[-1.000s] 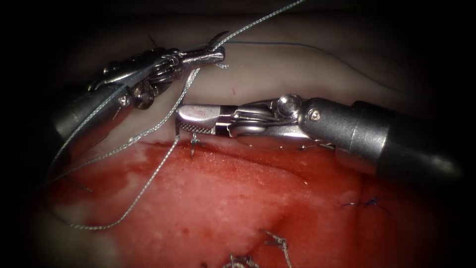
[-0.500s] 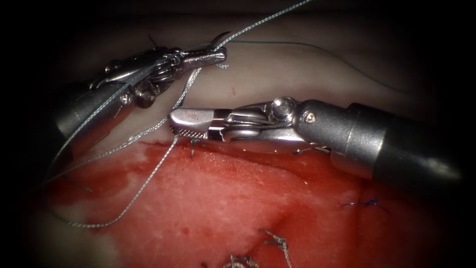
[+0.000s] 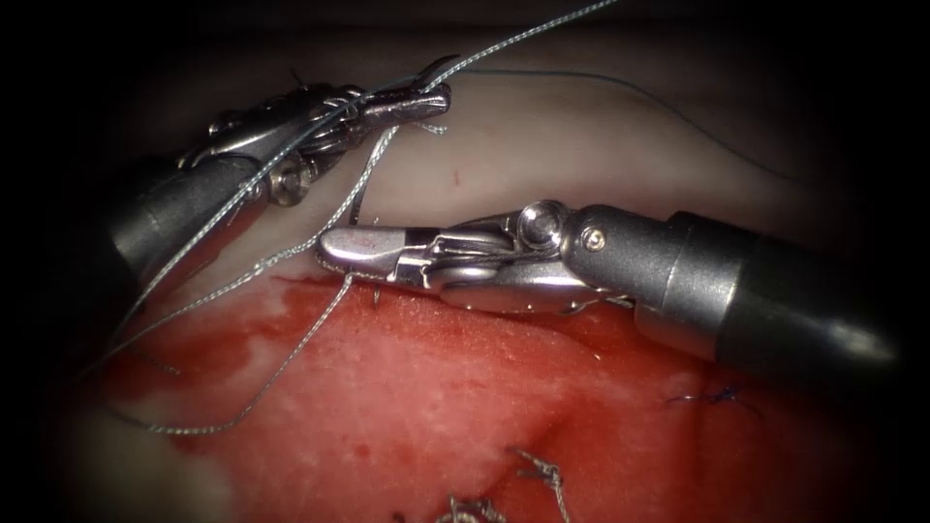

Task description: Wound Closure

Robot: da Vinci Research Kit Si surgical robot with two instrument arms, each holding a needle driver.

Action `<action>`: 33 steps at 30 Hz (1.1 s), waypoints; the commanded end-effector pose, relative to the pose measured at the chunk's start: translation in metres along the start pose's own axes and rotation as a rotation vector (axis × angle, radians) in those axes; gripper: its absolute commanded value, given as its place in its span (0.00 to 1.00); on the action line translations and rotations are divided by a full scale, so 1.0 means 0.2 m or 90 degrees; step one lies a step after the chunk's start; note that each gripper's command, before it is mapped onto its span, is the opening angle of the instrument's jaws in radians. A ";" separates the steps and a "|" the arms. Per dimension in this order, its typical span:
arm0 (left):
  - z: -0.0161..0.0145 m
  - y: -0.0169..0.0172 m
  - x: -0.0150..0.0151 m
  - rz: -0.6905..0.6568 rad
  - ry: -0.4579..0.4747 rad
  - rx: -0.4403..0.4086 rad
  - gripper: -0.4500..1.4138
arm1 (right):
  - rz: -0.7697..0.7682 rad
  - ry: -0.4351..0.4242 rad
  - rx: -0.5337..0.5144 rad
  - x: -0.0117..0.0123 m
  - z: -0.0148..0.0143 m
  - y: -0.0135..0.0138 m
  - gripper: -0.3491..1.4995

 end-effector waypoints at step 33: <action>-0.054 -0.015 0.057 -0.025 -0.164 0.109 0.72 | -0.333 0.051 0.374 -0.028 -0.035 0.022 0.00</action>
